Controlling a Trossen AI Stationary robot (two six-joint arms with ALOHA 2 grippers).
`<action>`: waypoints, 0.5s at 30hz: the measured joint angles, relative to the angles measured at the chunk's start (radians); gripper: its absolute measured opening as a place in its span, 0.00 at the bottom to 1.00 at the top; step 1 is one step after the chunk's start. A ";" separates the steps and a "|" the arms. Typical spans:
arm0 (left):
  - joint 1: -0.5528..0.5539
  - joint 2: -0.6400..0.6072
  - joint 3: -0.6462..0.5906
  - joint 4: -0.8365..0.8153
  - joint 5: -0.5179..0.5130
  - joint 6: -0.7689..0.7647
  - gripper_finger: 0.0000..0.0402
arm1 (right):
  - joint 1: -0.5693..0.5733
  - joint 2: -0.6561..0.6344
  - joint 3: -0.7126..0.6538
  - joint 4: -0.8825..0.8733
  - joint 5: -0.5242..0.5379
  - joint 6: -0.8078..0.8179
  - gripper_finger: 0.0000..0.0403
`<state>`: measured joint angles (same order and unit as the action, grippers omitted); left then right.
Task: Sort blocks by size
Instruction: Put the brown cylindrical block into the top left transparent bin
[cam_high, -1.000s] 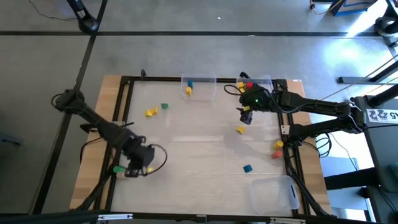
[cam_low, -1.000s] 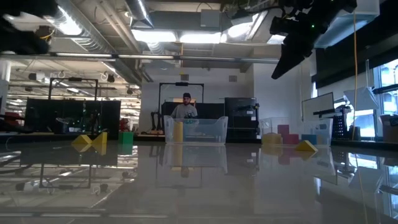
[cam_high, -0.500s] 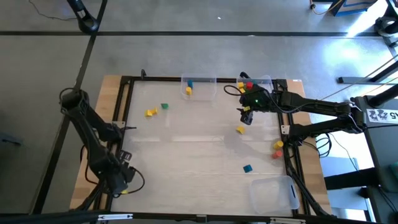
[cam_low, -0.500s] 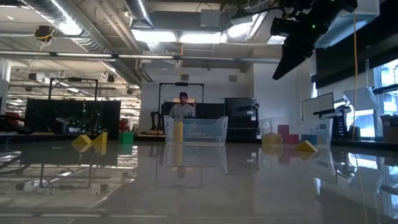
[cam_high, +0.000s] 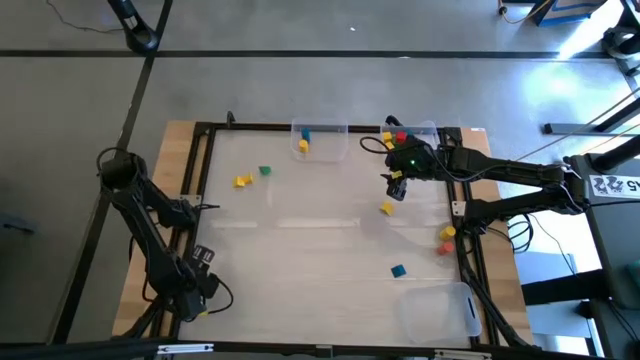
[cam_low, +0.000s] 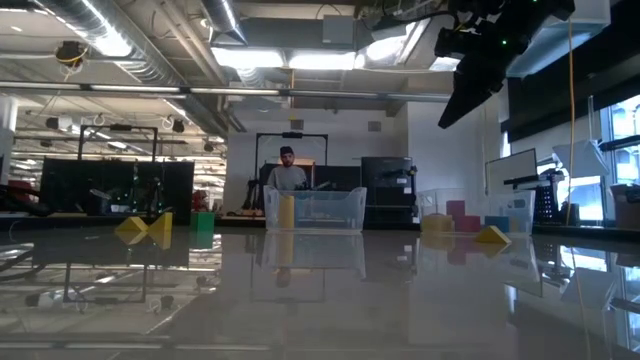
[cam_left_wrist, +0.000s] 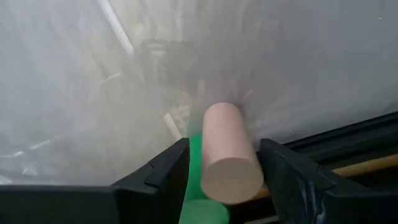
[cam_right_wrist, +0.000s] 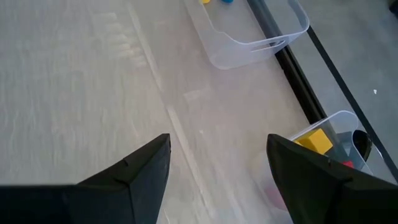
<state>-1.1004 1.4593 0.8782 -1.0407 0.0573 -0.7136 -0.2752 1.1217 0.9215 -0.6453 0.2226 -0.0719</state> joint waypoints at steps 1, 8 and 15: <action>-0.001 0.000 -0.010 0.017 0.003 -0.005 0.45 | 0.000 0.000 0.000 0.000 0.000 0.000 0.66; -0.001 0.000 -0.058 0.043 0.007 -0.024 0.45 | 0.000 0.000 0.000 0.000 0.001 -0.004 0.66; 0.001 -0.001 -0.090 0.067 0.005 -0.015 0.34 | 0.000 0.000 0.000 0.000 0.001 -0.004 0.66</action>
<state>-1.0995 1.4586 0.7887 -0.9733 0.0620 -0.7289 -0.2752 1.1217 0.9215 -0.6455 0.2237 -0.0757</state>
